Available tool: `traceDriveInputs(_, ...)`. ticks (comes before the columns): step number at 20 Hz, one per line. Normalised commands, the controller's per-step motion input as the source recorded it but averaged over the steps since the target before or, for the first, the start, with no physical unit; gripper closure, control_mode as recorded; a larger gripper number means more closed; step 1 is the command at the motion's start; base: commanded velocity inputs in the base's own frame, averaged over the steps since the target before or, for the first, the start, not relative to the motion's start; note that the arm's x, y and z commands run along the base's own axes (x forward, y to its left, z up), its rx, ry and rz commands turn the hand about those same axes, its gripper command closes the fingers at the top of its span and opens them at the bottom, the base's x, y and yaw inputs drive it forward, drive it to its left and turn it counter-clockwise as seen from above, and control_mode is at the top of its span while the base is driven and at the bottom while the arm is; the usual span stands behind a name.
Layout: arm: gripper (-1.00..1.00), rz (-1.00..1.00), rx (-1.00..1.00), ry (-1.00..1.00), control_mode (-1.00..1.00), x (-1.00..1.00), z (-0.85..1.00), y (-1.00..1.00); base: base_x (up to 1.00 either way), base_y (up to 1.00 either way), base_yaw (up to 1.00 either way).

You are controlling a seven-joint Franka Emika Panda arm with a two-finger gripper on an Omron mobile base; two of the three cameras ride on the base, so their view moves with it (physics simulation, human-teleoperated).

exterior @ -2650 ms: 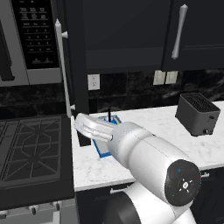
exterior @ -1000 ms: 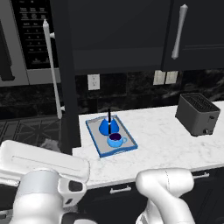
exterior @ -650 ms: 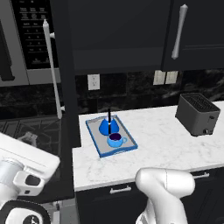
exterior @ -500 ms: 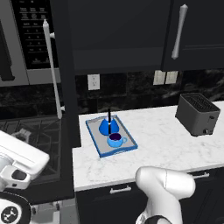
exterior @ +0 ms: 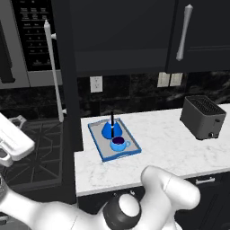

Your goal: Pick the kettle from the counter and place it on the tray. Then pick the mug from the cabinet and place it on the tray. Then close the cabinet doors.

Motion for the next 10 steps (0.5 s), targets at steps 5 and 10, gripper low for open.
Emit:
traceDriveInputs(5, 1.0, -0.11, 0.0, -0.01, -1.0, 0.51, 0.02, -0.16, 0.0, 0.0, 0.0)
traceDriveInputs(10, 1.0, -0.06, 0.0, -0.06, -1.0, -0.28, 0.14, -0.85, 0.0, 0.0, 0.0)
